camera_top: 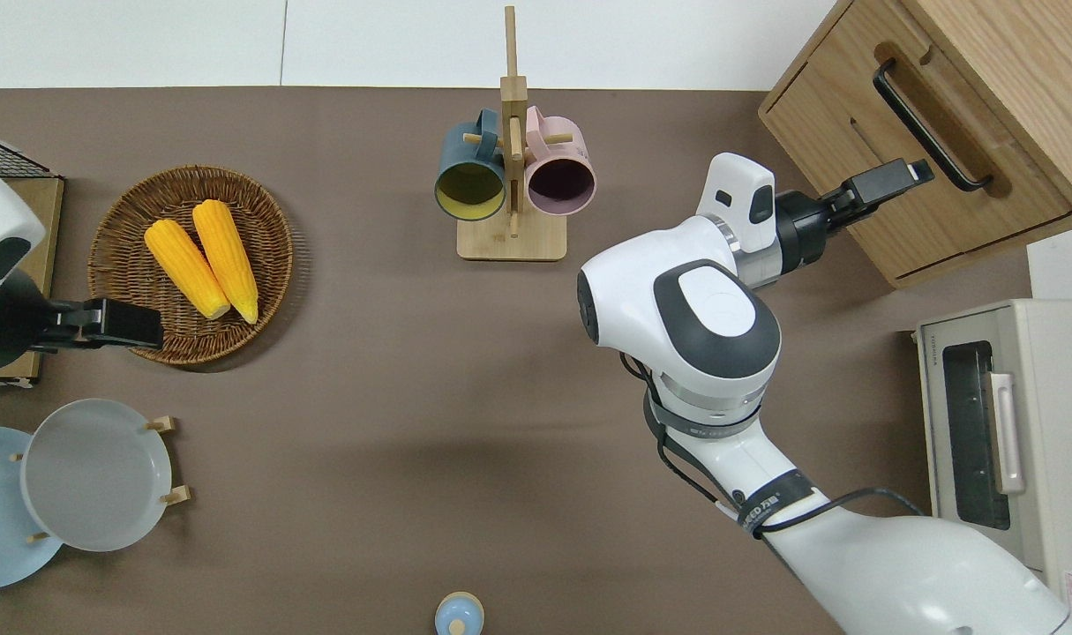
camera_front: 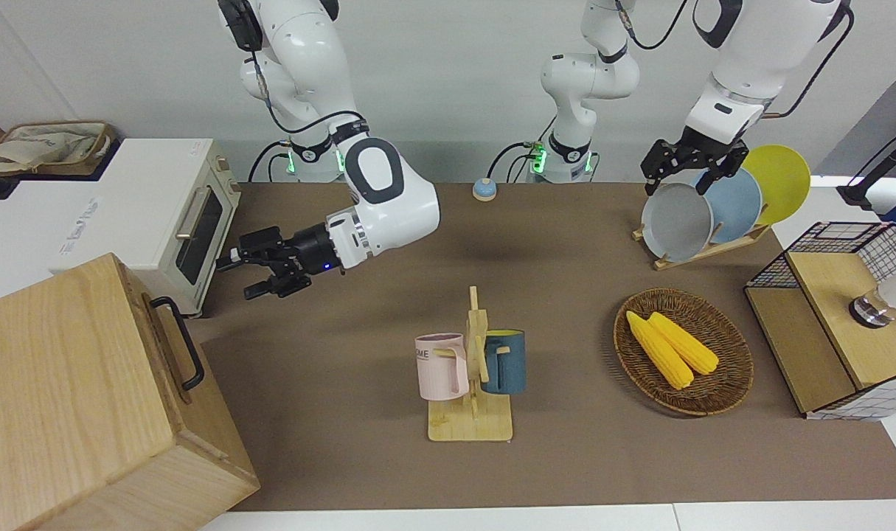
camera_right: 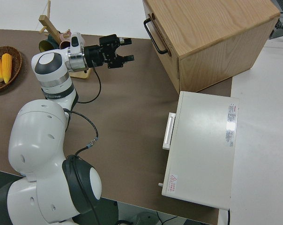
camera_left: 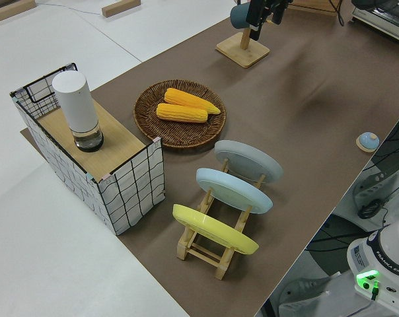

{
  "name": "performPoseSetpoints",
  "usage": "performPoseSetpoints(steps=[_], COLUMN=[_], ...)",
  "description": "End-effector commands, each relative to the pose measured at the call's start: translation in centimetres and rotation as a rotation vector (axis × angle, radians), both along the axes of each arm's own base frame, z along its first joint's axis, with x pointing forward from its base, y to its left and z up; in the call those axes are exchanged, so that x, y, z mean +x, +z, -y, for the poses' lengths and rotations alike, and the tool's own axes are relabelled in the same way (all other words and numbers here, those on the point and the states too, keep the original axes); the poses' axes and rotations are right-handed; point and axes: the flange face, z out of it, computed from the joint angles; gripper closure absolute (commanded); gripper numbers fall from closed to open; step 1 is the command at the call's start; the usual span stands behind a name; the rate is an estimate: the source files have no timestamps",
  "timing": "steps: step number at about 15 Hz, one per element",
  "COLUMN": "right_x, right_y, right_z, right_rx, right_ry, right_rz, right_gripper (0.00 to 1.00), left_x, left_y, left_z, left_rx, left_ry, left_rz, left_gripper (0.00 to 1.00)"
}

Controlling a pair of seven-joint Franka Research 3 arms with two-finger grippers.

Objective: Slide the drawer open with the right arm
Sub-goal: 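Hook the right gripper onto the black bar handle of the wooden drawer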

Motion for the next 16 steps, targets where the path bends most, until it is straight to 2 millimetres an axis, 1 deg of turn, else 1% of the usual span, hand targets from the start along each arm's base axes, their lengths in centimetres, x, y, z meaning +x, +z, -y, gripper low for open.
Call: performPoseSetpoints(steps=[1, 3, 4, 5, 8, 13, 14, 15, 16], right_x=[1.1, 1.6, 1.9, 2.2, 2.8, 3.1, 3.3, 3.4, 3.5], right_y=[-0.7, -1.0, -1.4, -1.7, -2.0, -2.5, -2.5, -2.5, -2.6], right_z=[2.1, 3.0, 3.1, 3.8, 5.0, 5.6, 6.0, 6.5, 6.6], right_rx=[-0.005, -0.01, -0.017, -0.019, -0.027, -0.021, -0.018, -0.021, -0.021], right_ry=[0.028, 0.038, 0.048, 0.047, 0.058, 0.068, 0.069, 0.067, 0.07], right_rz=[0.029, 0.031, 0.03, 0.032, 0.044, 0.069, 0.071, 0.073, 0.076], right_gripper=[0.025, 0.025, 0.025, 0.025, 0.025, 0.067, 0.082, 0.13, 0.186], left_x=[-0.4, -0.4, -0.4, -0.4, -0.4, -0.4, -0.4, -0.4, -0.4], left_y=[0.4, 0.4, 0.4, 0.4, 0.4, 0.4, 0.4, 0.4, 0.4], left_z=[-0.2, -0.2, -0.2, -0.2, -0.2, -0.2, -0.2, -0.2, -0.2], left_rx=[0.012, 0.012, 0.012, 0.012, 0.012, 0.012, 0.012, 0.012, 0.012], left_ry=[-0.001, -0.001, -0.001, -0.001, -0.001, -0.001, -0.001, -0.001, -0.001], left_rz=[-0.003, -0.003, -0.002, -0.003, -0.002, -0.003, -0.002, -0.002, -0.003], left_gripper=[0.0, 0.0, 0.0, 0.0, 0.0, 0.0, 0.0, 0.0, 0.0])
